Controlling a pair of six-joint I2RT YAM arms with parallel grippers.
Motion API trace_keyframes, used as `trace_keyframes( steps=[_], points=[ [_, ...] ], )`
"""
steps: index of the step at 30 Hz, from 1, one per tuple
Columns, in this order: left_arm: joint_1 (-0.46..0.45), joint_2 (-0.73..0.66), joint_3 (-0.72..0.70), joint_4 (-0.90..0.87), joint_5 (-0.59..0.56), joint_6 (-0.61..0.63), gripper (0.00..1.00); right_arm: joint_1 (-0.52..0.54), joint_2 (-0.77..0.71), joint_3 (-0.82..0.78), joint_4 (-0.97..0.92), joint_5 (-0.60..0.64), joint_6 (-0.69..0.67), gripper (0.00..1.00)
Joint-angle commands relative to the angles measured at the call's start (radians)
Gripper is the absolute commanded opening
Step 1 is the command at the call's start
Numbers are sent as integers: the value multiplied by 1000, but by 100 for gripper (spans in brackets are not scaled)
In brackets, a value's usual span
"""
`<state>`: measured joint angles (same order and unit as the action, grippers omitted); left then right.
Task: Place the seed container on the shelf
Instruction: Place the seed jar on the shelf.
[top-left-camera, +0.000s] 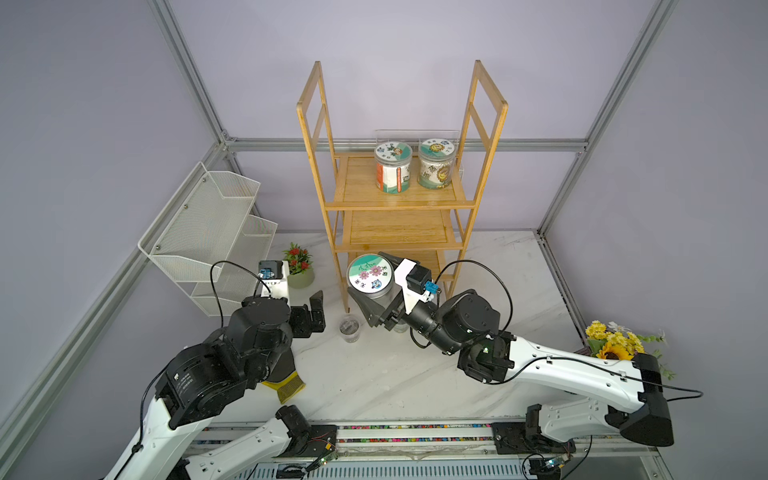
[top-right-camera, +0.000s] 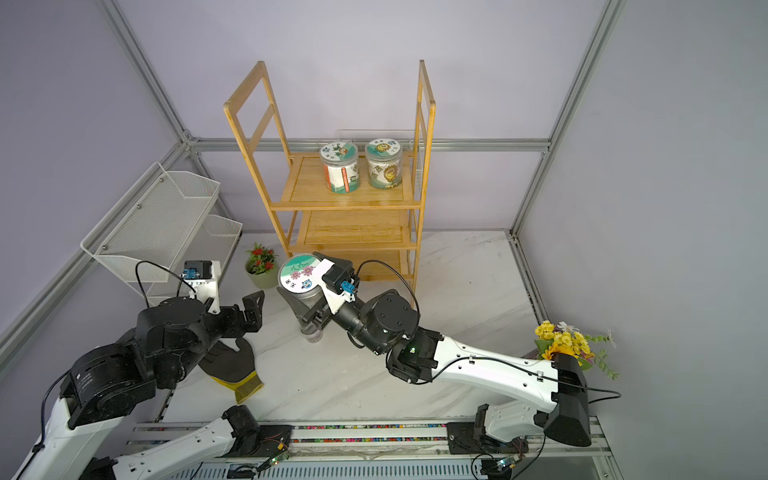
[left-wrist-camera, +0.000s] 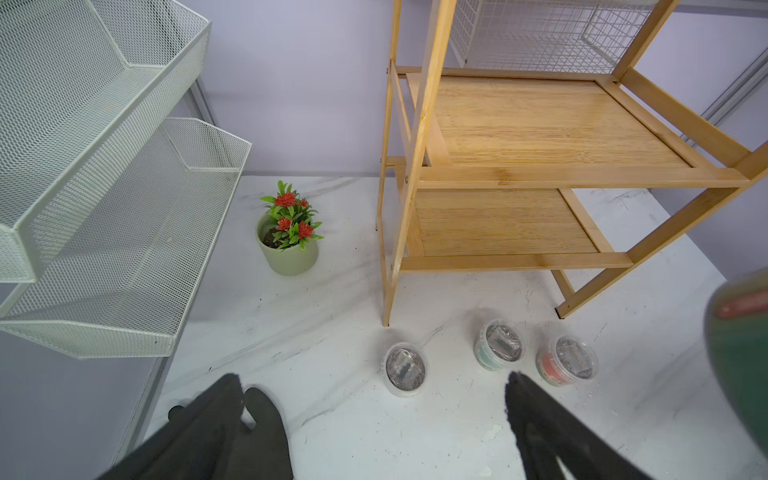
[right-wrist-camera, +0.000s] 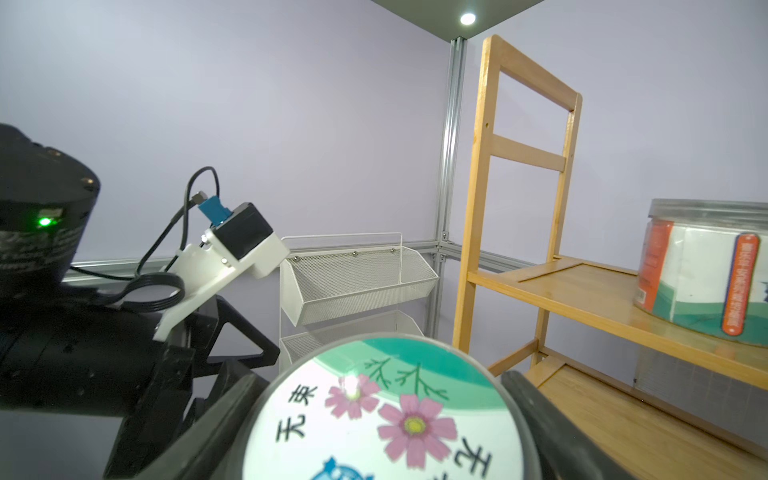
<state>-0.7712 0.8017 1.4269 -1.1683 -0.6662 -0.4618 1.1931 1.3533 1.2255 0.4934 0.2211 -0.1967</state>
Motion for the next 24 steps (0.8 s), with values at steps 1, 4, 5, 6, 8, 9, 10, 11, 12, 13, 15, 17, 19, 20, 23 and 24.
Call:
trace_keyframes(
  steps=[1,4,5,6,8,9,10,11,12,13,15,17,19,20,23,24],
  points=[
    [14,-11,23,21,-32,-17,100,-25,13,71,44,19,-9,38],
    [18,-12,25,16,-32,-22,100,-41,41,122,41,15,-17,38],
    [18,-15,22,18,-30,-26,100,-45,50,142,37,14,-21,38],
    [18,-16,18,20,-29,-29,100,-53,64,167,26,11,-25,38],
    [18,-18,13,17,-23,-33,100,-63,92,212,8,7,-36,38],
    [19,-17,11,14,-19,-38,100,-70,104,234,5,6,-42,38],
    [19,-16,9,12,-15,-41,100,-78,119,256,-2,10,-44,39],
    [19,-16,8,11,-13,-45,100,-89,132,276,-13,9,-48,38],
    [20,-18,7,9,-7,-49,99,-98,147,303,-26,8,-54,38],
    [20,-16,7,8,-2,-50,100,-109,161,329,-34,4,-58,39],
    [19,-14,5,4,1,-57,99,-126,192,379,-47,-8,-58,39],
    [20,-12,0,5,9,-61,99,-140,228,444,-71,-19,-59,39],
    [20,-8,-2,4,18,-65,100,-159,272,509,-97,-33,-57,39],
    [20,-7,-4,3,20,-69,99,-168,292,539,-115,-39,-54,39],
    [19,-12,-18,7,33,-76,100,-183,359,643,-169,-43,-58,39],
    [19,-14,-19,8,37,-78,100,-188,379,674,-181,-45,-58,38]
  ],
)
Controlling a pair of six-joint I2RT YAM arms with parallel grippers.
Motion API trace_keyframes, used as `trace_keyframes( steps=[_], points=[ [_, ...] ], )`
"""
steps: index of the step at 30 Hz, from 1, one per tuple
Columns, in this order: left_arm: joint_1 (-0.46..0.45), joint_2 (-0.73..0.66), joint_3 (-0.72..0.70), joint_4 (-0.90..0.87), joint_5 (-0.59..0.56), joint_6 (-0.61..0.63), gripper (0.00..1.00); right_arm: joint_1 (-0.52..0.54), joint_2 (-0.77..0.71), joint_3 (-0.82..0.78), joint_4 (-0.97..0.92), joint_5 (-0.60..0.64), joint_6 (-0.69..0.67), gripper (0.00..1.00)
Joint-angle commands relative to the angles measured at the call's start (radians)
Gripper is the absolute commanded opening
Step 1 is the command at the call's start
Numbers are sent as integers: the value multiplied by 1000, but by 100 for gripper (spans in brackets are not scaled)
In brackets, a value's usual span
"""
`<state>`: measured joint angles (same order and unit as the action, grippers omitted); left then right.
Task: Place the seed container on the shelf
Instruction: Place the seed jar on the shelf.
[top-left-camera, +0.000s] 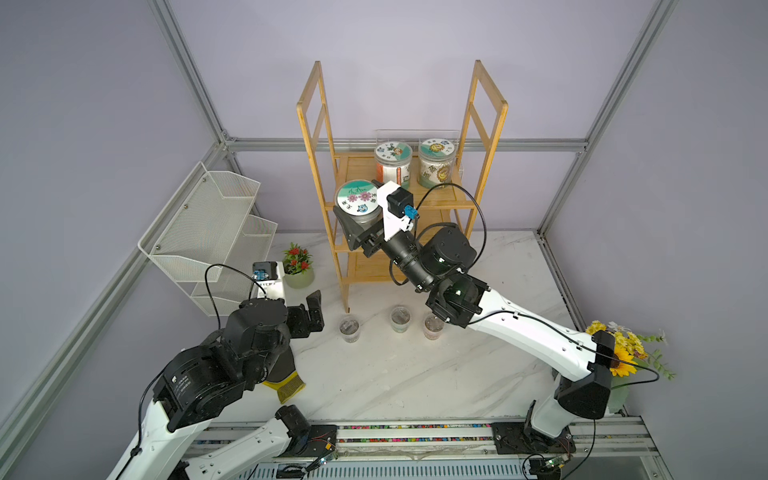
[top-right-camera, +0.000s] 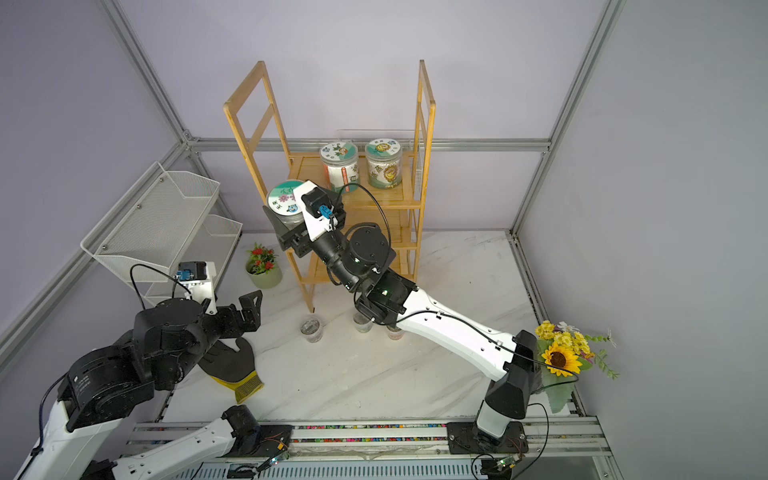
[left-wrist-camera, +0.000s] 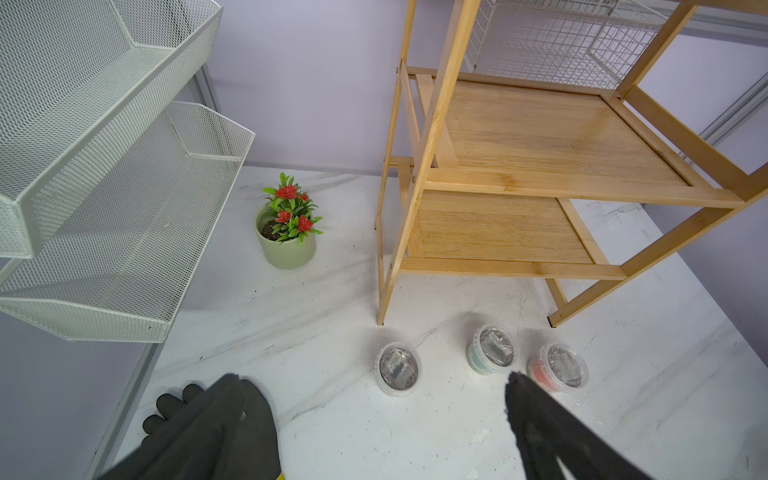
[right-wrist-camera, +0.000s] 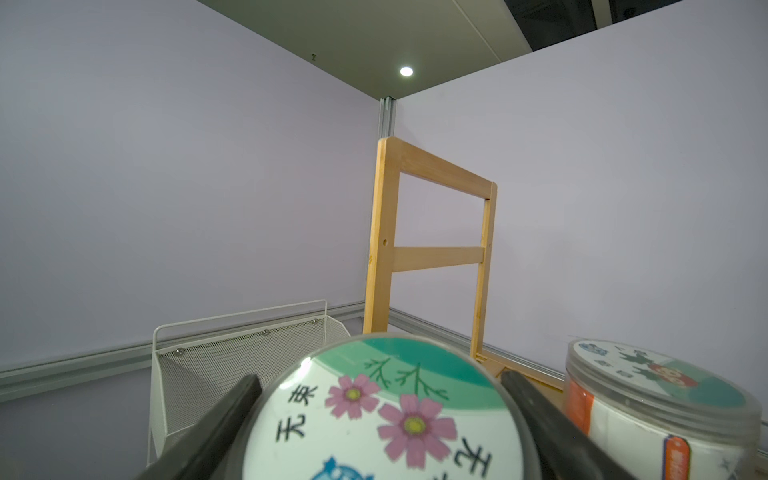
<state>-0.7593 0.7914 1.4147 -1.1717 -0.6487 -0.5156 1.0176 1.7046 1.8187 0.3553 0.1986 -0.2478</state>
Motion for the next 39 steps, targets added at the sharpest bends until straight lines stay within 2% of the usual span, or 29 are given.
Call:
trace_keyframes(
  steps=[1,7,12,39],
  points=[
    [7,-3,-8,8,21,-27,99,-17,48,117,-56,-21,-9,39],
    [8,1,-4,1,32,-26,99,-37,163,328,-136,1,-31,39],
    [7,10,0,-6,36,-24,100,-55,229,445,-203,9,-14,39],
    [8,48,17,5,53,-24,100,-131,425,736,-224,35,82,38]
  ],
)
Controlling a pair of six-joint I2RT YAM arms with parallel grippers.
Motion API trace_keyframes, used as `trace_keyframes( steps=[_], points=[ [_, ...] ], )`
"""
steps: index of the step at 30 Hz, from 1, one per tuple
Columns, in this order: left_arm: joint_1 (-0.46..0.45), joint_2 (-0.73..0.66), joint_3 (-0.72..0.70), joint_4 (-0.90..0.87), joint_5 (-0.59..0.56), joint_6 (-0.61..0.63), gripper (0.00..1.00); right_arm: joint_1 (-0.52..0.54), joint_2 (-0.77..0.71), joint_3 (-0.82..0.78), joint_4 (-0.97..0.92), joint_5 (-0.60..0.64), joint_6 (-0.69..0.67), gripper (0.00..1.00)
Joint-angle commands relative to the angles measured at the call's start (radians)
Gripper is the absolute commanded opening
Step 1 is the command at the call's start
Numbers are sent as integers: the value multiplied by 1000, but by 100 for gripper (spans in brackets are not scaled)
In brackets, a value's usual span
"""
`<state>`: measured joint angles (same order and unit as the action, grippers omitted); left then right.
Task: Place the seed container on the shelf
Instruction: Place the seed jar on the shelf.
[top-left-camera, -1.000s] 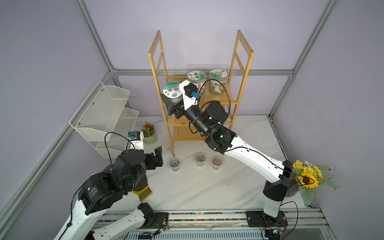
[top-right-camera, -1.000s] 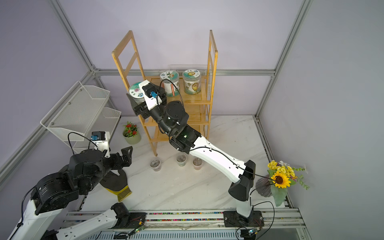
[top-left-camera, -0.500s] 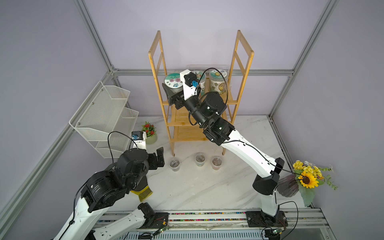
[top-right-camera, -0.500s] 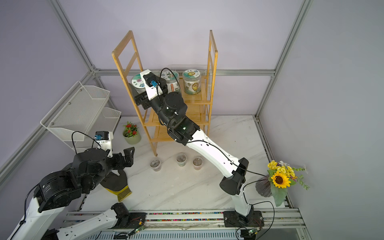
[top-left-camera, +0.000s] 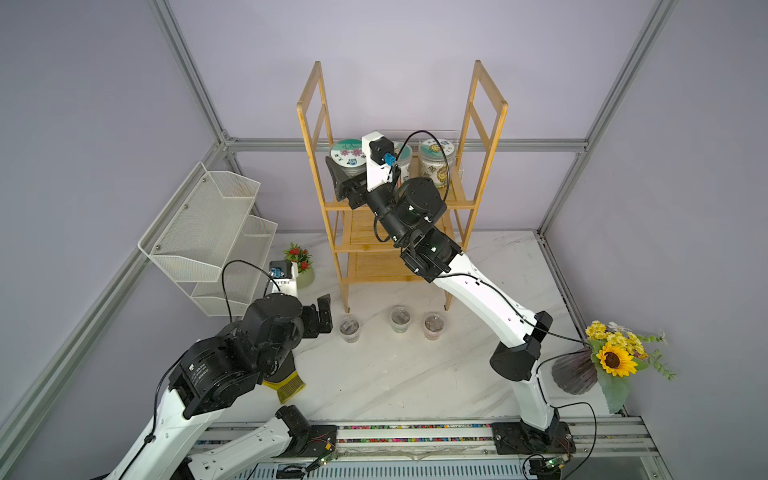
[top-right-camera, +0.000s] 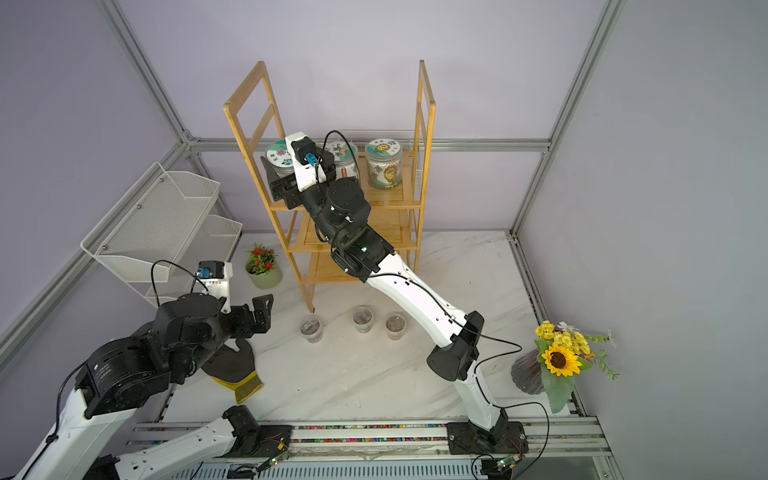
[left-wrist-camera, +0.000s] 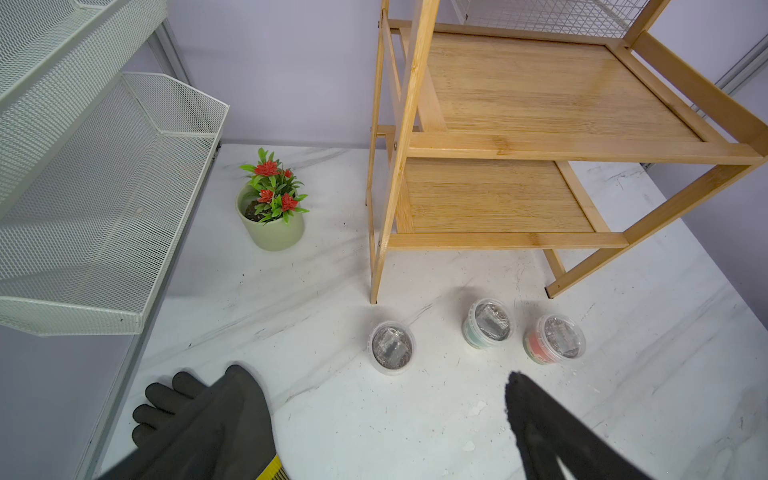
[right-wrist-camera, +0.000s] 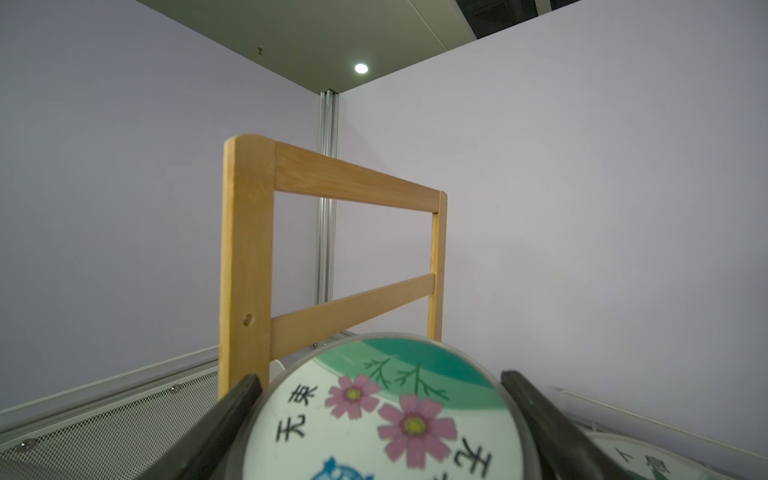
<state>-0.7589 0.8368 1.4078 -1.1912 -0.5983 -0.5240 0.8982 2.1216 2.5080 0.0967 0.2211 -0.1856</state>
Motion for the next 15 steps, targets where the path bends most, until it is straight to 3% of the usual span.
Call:
trace_keyframes(
  steps=[1,15],
  points=[
    [7,3,24,25,3,-16,100,-13,15,55,37,12,20,38],
    [7,16,34,37,7,-3,100,-16,72,98,60,24,34,36]
  ],
)
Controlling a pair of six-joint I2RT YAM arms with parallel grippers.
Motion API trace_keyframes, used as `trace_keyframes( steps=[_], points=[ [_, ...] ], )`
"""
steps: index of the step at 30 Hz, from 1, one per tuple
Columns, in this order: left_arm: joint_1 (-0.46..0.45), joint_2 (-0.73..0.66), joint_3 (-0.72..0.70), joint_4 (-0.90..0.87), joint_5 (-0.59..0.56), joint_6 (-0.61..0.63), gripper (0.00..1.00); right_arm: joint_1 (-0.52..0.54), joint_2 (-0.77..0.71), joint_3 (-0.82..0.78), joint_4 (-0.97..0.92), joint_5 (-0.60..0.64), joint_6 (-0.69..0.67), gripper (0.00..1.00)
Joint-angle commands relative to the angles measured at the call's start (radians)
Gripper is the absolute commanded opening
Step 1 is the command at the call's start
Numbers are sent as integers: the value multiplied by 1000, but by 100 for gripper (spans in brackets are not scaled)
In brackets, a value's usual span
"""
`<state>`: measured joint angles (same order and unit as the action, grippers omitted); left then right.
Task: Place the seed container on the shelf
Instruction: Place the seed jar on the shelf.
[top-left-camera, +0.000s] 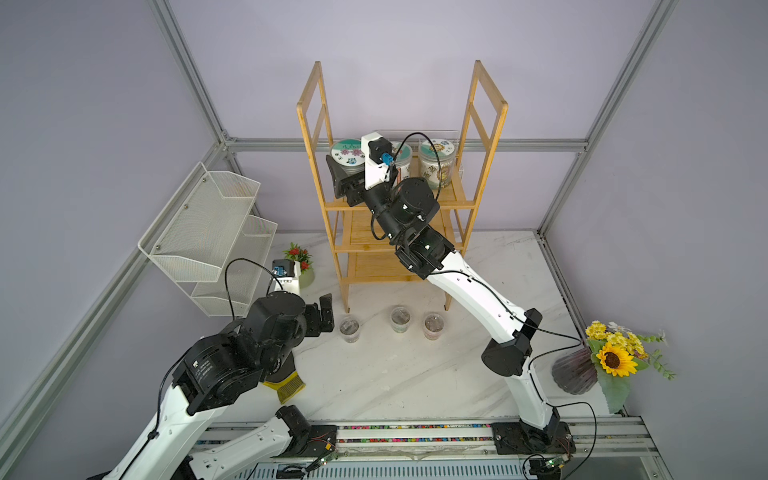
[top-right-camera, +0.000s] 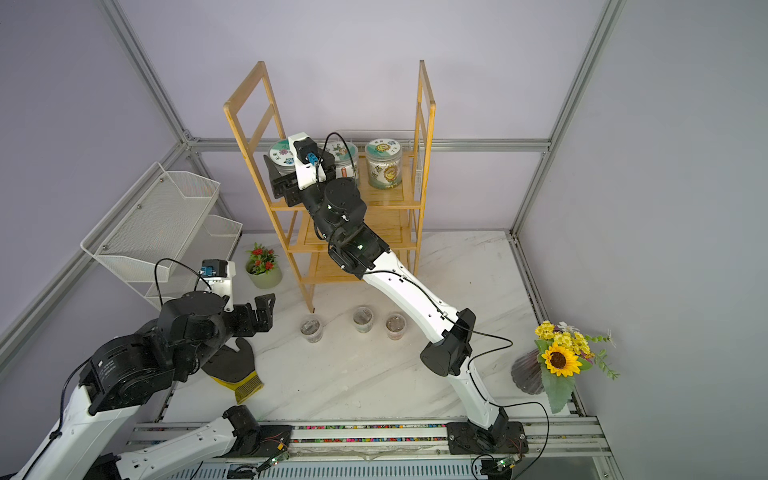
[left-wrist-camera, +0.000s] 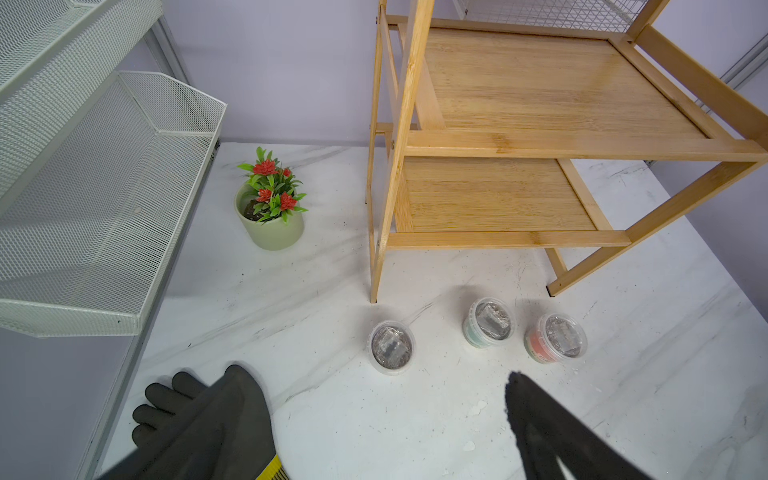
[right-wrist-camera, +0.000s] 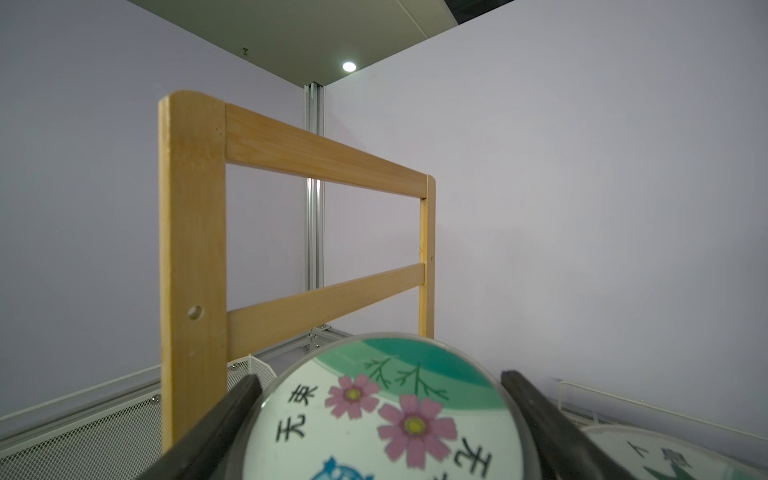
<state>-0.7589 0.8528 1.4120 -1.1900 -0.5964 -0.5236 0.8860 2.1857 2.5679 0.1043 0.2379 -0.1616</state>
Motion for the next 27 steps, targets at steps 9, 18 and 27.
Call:
trace_keyframes(
  steps=[9,18,27],
  points=[
    [6,-6,28,45,9,2,100,-8,44,62,79,15,16,36],
    [7,-9,21,43,7,-1,99,-15,69,78,93,18,33,35],
    [7,-14,23,38,0,-3,100,-24,86,83,102,18,41,36]
  ],
)
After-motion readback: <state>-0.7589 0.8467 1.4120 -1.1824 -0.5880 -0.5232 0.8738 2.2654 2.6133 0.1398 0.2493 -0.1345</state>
